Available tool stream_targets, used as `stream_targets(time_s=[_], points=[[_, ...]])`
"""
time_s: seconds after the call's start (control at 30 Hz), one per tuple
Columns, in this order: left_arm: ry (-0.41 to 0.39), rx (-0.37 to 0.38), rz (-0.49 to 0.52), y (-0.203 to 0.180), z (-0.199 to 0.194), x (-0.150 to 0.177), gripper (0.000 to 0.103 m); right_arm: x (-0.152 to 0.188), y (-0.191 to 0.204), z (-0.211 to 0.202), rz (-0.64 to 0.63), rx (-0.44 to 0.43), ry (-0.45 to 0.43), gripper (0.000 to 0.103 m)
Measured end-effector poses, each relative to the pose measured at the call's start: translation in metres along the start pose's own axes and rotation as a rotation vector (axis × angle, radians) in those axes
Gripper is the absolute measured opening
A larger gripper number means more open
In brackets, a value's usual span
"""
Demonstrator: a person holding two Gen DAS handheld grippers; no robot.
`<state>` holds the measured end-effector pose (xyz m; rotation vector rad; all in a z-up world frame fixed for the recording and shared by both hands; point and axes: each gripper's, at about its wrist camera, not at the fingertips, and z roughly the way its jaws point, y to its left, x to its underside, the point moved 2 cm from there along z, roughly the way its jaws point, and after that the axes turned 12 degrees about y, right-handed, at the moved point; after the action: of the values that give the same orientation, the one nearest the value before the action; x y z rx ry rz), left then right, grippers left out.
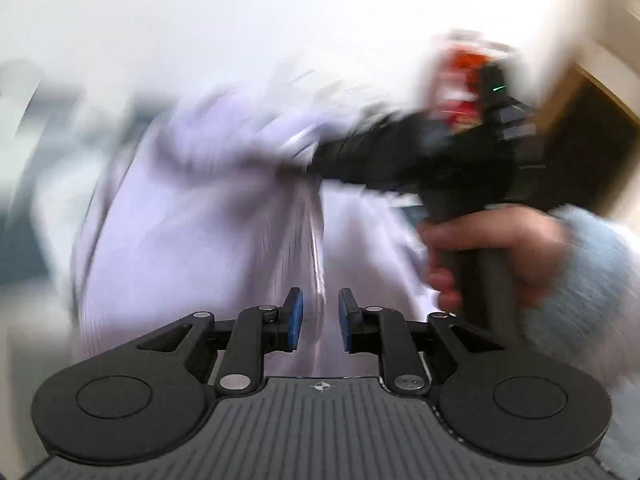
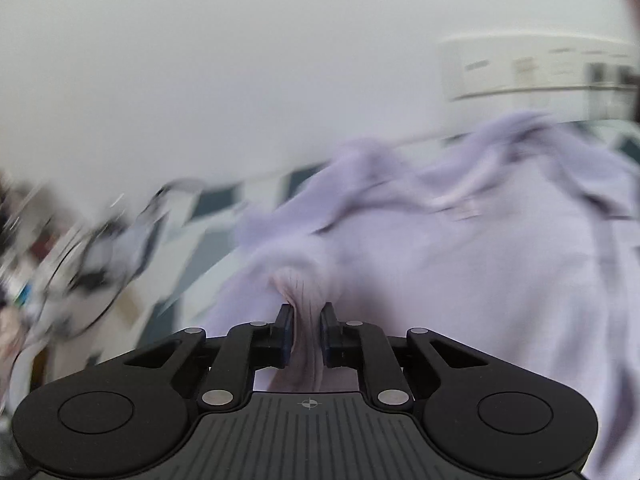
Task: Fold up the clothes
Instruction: 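Lay the hoodie onto the patterned table and open both tools, then grasp the hoodie fabric again with the right tool while the left tool grasps a sleeve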
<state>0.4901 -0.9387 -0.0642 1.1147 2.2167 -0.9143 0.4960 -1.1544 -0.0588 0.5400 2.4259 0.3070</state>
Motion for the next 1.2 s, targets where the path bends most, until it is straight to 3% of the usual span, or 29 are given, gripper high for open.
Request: stream_targets(time_s=[0.03,0.07,0.13,0.2,0.23,0.27,0.3,0.4,0.5,0.63,0.67,0.73,0.77,0.8,0.83,0.9,0.93,0.97,1.0,1.07,1.13,1.2], points=[[-0.028,-0.01,0.022,0.003,-0.011,-0.004,0.047,-0.001,-0.017,-0.009,0.021,0.053,-0.026,0.008],[-0.047,-0.021,0.005,0.013,-0.019,-0.007,0.065,-0.001,-0.037,-0.014,0.056,0.1,-0.03,0.008],[-0.074,-0.051,-0.058,0.035,-0.033,-0.011,0.071,0.002,-0.074,-0.019,0.123,0.18,-0.032,0.009],[-0.052,-0.189,-0.204,0.067,-0.028,-0.004,0.071,0.009,-0.099,-0.021,0.191,0.235,-0.024,0.029],[-0.039,-0.27,-0.277,0.082,-0.025,0.001,0.071,0.014,-0.107,-0.022,0.229,0.257,-0.019,0.055],[-0.022,-0.34,-0.342,0.093,-0.021,0.007,0.07,0.02,-0.102,-0.025,0.227,0.236,-0.008,0.065],[-0.001,-0.384,-0.397,0.101,-0.016,0.015,0.07,0.027,-0.096,-0.029,0.225,0.213,0.003,0.065],[0.083,-0.387,-0.503,0.116,0.002,0.039,0.07,0.046,-0.078,-0.038,0.216,0.145,0.035,0.067],[0.163,-0.384,-0.448,0.109,0.017,0.054,0.07,0.065,-0.06,-0.048,0.208,0.077,0.067,0.069],[0.194,-0.396,-0.376,0.099,0.034,0.058,0.074,0.09,-0.036,-0.061,0.196,-0.014,0.109,0.1],[0.186,-0.403,-0.371,0.099,0.038,0.056,0.074,0.092,-0.031,-0.053,0.175,0.003,0.123,0.102],[0.176,-0.41,-0.363,0.095,0.04,0.055,0.074,0.097,-0.021,-0.038,0.133,0.037,0.15,0.102],[0.176,-0.395,-0.356,0.093,0.041,0.055,0.065,0.099,-0.015,-0.03,0.112,0.055,0.164,0.102],[0.175,-0.371,-0.348,0.092,0.042,0.053,0.038,0.101,-0.01,-0.022,0.091,0.072,0.178,0.102],[0.178,-0.328,-0.355,0.092,0.043,0.053,0.024,0.103,-0.005,-0.014,0.07,0.09,0.191,0.102],[0.168,-0.291,-0.399,0.096,0.042,0.054,0.017,0.107,0.004,-0.002,-0.015,0.133,0.186,0.101],[0.159,-0.288,-0.414,0.097,0.041,0.054,0.015,0.109,0.008,-0.001,-0.067,0.155,0.166,0.09],[0.149,-0.295,-0.423,0.098,0.038,0.054,0.012,0.107,0.005,-0.006,-0.064,0.153,0.148,0.07],[0.137,-0.309,-0.424,0.098,0.034,0.054,0.003,0.105,0.002,-0.012,-0.06,0.152,0.131,0.057],[0.109,-0.353,-0.397,0.097,0.023,0.05,0.004,0.098,-0.008,-0.026,-0.011,0.142,0.096,0.02],[0.071,-0.361,-0.387,0.099,0.007,0.045,0.004,0.089,-0.025,-0.041,0.075,0.119,0.071,0.018],[0.029,-0.418,-0.371,0.099,-0.01,0.038,0.004,0.085,-0.036,-0.056,0.14,0.101,0.05,0.016]])
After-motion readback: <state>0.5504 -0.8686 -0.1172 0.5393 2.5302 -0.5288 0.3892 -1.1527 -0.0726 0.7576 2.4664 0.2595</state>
